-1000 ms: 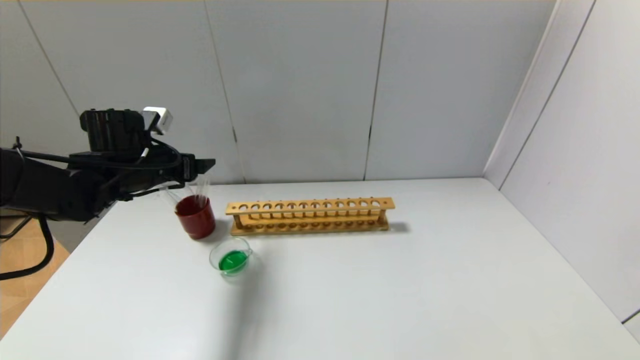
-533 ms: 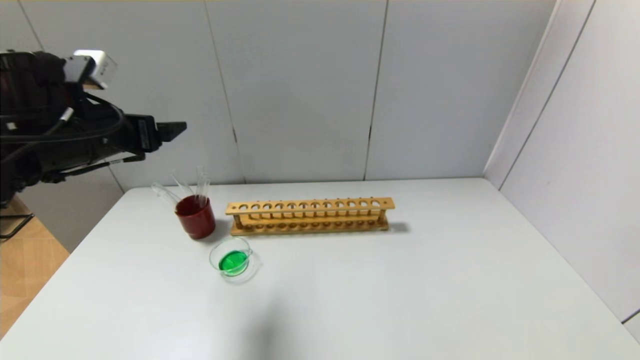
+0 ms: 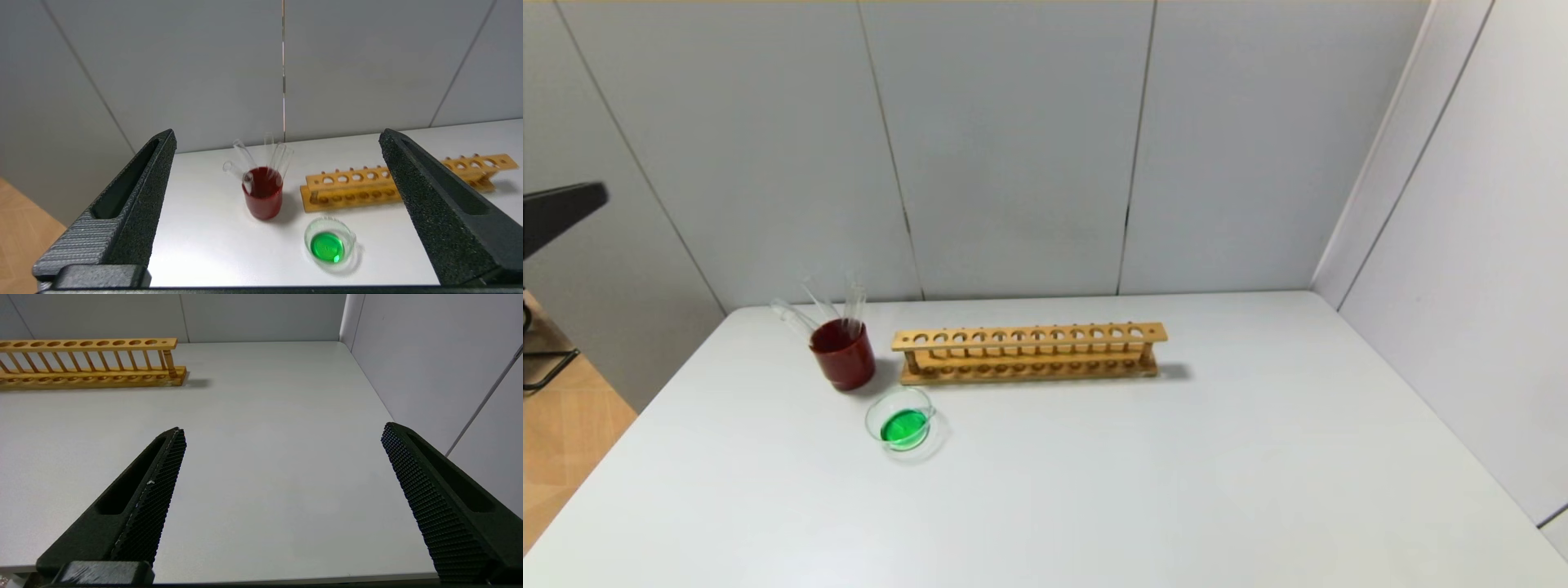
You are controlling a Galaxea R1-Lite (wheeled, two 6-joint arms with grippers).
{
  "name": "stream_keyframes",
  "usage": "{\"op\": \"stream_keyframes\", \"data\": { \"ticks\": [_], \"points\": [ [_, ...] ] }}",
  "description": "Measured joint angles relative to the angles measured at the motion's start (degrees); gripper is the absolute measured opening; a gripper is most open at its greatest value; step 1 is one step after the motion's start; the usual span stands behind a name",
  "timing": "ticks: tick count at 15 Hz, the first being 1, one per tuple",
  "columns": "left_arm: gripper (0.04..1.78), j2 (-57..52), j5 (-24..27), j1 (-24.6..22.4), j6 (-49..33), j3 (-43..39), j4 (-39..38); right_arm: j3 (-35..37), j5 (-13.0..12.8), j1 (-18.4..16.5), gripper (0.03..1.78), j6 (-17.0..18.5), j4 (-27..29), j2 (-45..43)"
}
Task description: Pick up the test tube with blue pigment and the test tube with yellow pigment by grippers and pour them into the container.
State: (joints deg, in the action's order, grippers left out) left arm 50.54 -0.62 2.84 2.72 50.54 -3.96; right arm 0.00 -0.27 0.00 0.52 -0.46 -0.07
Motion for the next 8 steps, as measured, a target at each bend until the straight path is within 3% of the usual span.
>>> {"op": "stream_keyframes", "data": {
  "ticks": [4, 8],
  "points": [
    [1.75, -21.86, 0.62, -0.89, 0.41, -6.56, 10.72, 0.0, 0.02, 0.0, 1.75, 0.0, 0.0, 0.0],
    [1.75, -41.42, 1.61, -2.71, 0.83, -14.54, 15.04, 0.0, 0.0, 0.0, 1.75, -0.01, -0.05, 0.0]
  ]
}}
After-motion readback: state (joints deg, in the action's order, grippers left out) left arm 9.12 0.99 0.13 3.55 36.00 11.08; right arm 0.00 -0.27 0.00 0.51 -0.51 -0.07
